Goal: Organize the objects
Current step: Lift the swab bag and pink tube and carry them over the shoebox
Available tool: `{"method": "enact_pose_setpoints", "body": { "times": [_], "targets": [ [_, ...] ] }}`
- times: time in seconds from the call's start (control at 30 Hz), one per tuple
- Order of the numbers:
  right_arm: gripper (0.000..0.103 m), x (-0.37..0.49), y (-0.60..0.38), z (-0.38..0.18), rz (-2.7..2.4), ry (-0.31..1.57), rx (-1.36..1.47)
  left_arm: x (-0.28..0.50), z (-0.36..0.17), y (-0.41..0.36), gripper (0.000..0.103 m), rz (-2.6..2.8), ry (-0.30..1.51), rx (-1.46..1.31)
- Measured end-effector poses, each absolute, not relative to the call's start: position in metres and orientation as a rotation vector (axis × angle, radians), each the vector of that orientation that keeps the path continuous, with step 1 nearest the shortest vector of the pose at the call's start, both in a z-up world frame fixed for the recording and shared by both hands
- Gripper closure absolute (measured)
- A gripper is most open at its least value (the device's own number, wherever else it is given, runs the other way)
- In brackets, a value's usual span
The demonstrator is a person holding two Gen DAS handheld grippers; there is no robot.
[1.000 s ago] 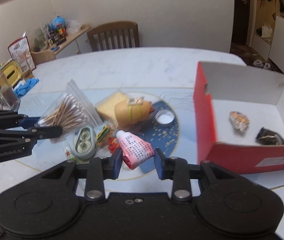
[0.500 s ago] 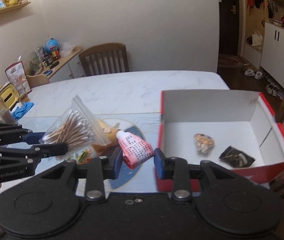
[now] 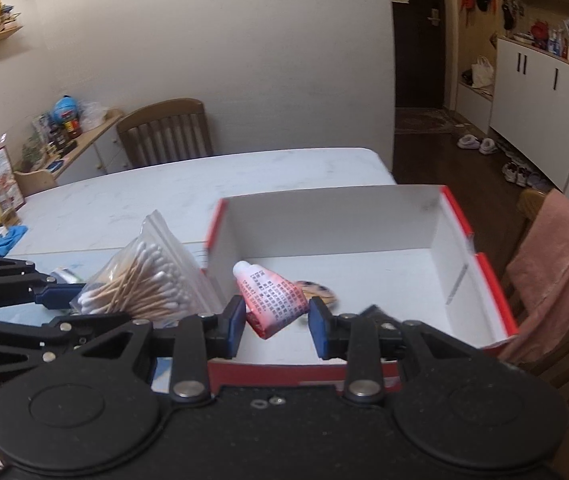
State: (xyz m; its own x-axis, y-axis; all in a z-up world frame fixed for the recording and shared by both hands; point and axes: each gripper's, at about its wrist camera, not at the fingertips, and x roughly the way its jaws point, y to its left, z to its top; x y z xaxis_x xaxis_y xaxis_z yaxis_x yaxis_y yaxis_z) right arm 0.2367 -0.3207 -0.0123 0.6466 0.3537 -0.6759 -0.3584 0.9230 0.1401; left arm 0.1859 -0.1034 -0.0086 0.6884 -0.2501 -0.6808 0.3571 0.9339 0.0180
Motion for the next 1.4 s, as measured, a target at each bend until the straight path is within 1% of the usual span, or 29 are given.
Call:
{"method": "enact_pose_setpoints", "body": {
  "times": [0.47,0.93,1.13,1.4],
  "targets": [
    [0.070,0.296,-0.373,-0.033,0.343,0.817,0.025,0.256,-0.033,-0.149,0.075,-0.361,0.875,0.176],
    [0.070,0.355,-0.359,-0.081,0.312,0.958,-0.028,0.316,-0.076,-0.171,0.075,-0.328,1.060,0.211],
    [0.070,0.370,-0.360,-0.101,0.293,1.025,-0.008,0.330,-0.093,-0.177,0.075,-0.323,1.110,0.220],
    [0.070,0.373,-0.354,-0.111,0.305,1.083,-0.052,0.341,-0.104,-0.178,0.075,-0.312,1.153,0.220]
  ]
}}
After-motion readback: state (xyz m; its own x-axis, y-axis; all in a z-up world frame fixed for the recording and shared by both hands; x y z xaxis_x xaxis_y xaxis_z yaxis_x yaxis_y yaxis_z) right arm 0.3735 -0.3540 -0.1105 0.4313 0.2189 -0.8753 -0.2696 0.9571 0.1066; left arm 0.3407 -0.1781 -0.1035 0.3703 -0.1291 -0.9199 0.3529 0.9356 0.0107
